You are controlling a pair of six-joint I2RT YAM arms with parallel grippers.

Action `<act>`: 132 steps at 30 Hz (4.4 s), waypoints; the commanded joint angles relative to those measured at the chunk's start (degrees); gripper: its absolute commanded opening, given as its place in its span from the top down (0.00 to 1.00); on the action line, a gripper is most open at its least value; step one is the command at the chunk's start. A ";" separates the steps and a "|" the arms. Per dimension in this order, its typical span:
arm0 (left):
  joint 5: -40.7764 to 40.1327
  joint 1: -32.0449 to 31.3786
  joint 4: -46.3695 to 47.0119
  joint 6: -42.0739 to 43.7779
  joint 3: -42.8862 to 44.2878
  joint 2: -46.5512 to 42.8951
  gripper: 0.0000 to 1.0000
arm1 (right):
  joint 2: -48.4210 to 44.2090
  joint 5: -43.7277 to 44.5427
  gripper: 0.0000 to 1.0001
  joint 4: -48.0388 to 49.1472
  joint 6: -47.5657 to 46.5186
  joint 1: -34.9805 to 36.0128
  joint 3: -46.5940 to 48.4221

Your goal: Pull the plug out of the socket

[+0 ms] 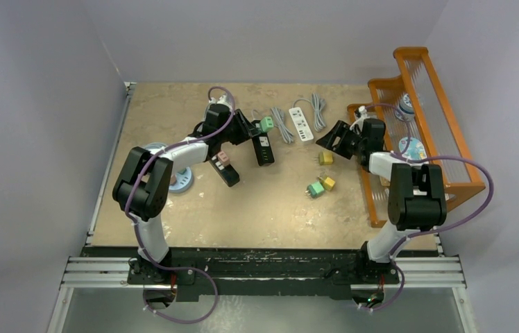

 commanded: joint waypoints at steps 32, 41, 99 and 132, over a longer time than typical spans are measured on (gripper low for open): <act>2.80 -2.25 2.69 4.44 2.32 -3.27 1.00 | 12.42 -2.18 0.34 -5.80 -14.63 23.17 30.62; 1.58 -2.25 1.87 4.71 2.30 -3.19 1.00 | 12.25 3.80 1.00 -12.37 -17.88 25.37 32.60; -6.39 6.71 -23.61 16.89 38.39 13.66 0.25 | -4.99 -1.65 0.43 -20.67 -16.72 15.88 3.82; -3.53 23.85 -24.61 14.47 -5.30 -28.58 0.16 | 29.87 16.14 0.48 -25.53 -28.51 46.45 53.43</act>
